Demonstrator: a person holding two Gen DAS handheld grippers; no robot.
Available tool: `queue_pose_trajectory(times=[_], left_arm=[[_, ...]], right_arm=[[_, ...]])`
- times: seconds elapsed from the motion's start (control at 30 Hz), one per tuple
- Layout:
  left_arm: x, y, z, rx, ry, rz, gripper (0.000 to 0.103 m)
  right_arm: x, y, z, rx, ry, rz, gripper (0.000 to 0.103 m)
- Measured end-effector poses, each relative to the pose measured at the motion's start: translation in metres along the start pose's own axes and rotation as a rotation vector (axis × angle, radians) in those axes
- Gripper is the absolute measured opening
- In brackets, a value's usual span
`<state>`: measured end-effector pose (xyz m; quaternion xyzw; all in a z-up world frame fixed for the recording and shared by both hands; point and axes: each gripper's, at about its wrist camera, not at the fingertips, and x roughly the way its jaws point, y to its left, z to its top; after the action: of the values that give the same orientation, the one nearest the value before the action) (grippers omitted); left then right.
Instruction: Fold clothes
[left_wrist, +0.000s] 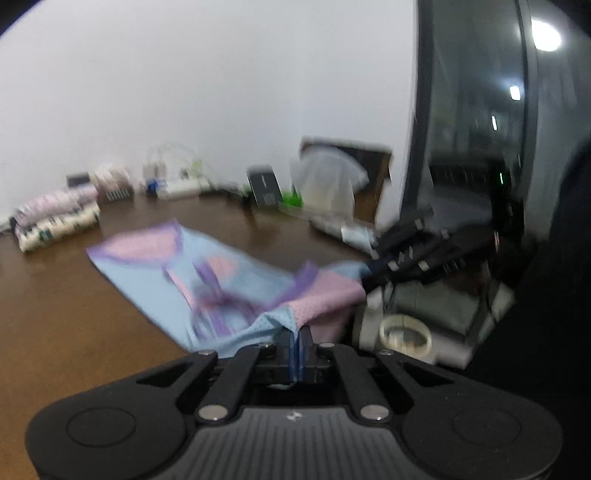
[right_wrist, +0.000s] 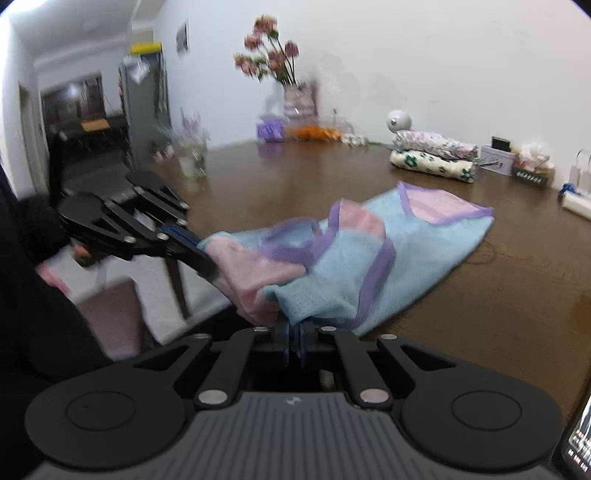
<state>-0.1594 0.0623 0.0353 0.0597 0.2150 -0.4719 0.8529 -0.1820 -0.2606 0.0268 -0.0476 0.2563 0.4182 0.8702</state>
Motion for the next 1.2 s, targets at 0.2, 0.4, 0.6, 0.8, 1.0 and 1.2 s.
queue_pose_trajectory(times=[0.2, 0.4, 0.6, 0.8, 1.0, 1.2], left_arm=[[0.013, 0.051, 0.037, -0.206, -0.161, 0.039, 0.001], [0.074, 0.101, 0.062, -0.392, -0.08, 0.152, 0.005], [0.096, 0.126, 0.05, -0.547, -0.007, 0.268, 0.03], [0.068, 0.099, 0.049, -0.597, -0.018, 0.213, 0.061], [0.091, 0.076, 0.051, -0.538, 0.036, 0.22, 0.067], [0.077, 0.067, 0.047, -0.507, -0.034, 0.332, 0.07]], right_arm=[[0.003, -0.046, 0.043, 0.208, -0.124, 0.024, 0.005], [0.057, -0.099, 0.078, 0.354, -0.082, -0.151, 0.005], [0.087, -0.114, 0.079, 0.367, -0.078, -0.345, 0.055], [0.06, -0.1, 0.072, 0.314, -0.1, -0.368, 0.049], [0.097, -0.09, 0.065, 0.353, 0.004, -0.381, 0.034], [0.093, -0.09, 0.062, 0.377, -0.018, -0.394, 0.036]])
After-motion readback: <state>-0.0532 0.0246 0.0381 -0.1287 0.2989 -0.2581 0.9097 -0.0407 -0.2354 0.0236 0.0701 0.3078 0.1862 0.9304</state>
